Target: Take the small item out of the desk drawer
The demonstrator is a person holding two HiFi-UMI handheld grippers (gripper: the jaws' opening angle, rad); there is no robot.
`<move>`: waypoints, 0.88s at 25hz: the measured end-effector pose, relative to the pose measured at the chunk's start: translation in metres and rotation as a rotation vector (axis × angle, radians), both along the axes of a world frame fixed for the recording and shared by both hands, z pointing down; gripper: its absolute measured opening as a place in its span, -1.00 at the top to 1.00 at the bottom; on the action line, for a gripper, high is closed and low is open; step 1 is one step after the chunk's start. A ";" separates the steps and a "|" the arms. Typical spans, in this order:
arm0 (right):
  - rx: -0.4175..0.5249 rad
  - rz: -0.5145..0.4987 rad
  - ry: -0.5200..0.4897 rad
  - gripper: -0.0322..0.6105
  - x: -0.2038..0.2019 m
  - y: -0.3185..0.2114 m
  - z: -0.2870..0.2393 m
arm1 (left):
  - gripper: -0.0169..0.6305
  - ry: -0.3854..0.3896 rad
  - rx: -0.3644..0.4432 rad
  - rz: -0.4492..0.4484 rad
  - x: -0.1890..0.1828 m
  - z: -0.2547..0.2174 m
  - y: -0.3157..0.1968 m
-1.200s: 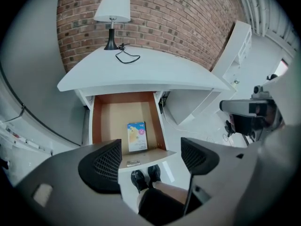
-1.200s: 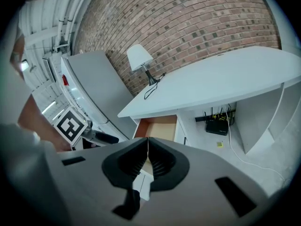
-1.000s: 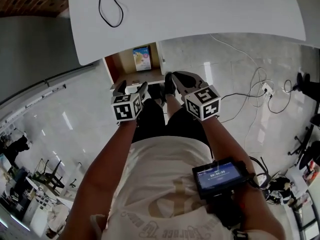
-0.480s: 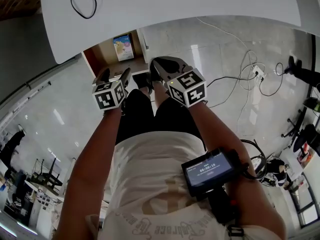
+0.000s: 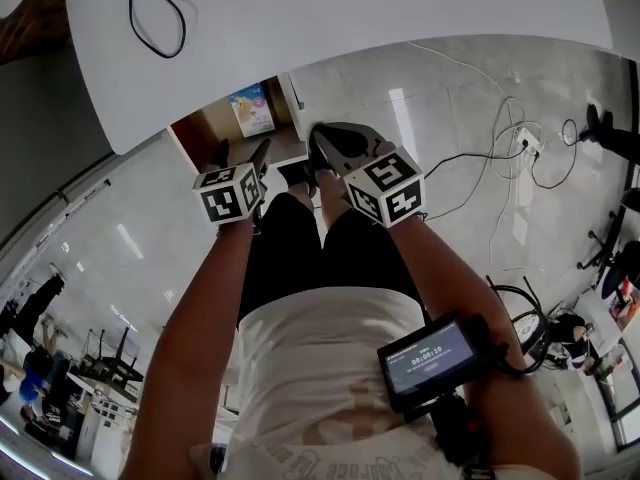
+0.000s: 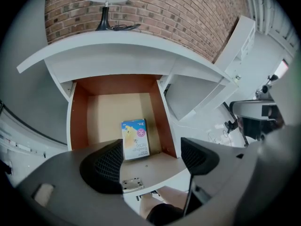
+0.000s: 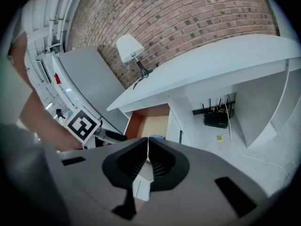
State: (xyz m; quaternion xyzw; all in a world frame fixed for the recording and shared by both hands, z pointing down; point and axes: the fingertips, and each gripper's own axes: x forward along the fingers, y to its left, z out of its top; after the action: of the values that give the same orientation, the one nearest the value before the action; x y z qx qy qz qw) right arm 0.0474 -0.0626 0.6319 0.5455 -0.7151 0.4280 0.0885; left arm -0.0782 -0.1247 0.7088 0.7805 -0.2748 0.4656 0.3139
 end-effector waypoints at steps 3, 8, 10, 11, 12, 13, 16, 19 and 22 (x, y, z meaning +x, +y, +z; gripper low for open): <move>-0.009 0.016 -0.011 0.88 0.003 0.001 0.017 | -0.22 -0.012 -0.012 0.008 0.003 0.021 -0.002; -0.023 0.027 -0.019 0.88 0.012 0.005 0.047 | -0.22 -0.026 -0.062 0.014 0.018 0.060 -0.004; -0.027 0.030 -0.022 0.88 0.010 0.009 0.050 | -0.22 -0.039 -0.071 0.003 0.017 0.067 -0.004; -0.029 0.032 -0.022 0.88 0.010 0.011 0.051 | -0.22 -0.047 -0.069 -0.001 0.017 0.070 -0.004; -0.030 0.033 -0.022 0.88 0.010 0.013 0.053 | -0.22 -0.055 -0.067 -0.003 0.018 0.074 -0.004; -0.032 0.035 -0.023 0.88 0.010 0.015 0.054 | -0.22 -0.063 -0.064 -0.004 0.017 0.077 -0.005; -0.036 0.042 -0.025 0.88 0.010 0.020 0.059 | -0.22 -0.079 -0.058 -0.013 0.017 0.084 -0.007; -0.038 0.052 -0.024 0.88 0.012 0.024 0.062 | -0.22 -0.078 -0.053 -0.023 0.020 0.087 -0.011; -0.039 0.061 -0.026 0.88 0.014 0.025 0.064 | -0.22 -0.078 -0.044 -0.033 0.023 0.090 -0.019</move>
State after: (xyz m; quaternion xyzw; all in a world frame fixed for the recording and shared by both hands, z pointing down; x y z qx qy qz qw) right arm 0.0618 -0.0373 0.6956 0.5598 -0.6906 0.4515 0.0769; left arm -0.0556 -0.1439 0.7987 0.7500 -0.2891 0.4964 0.3278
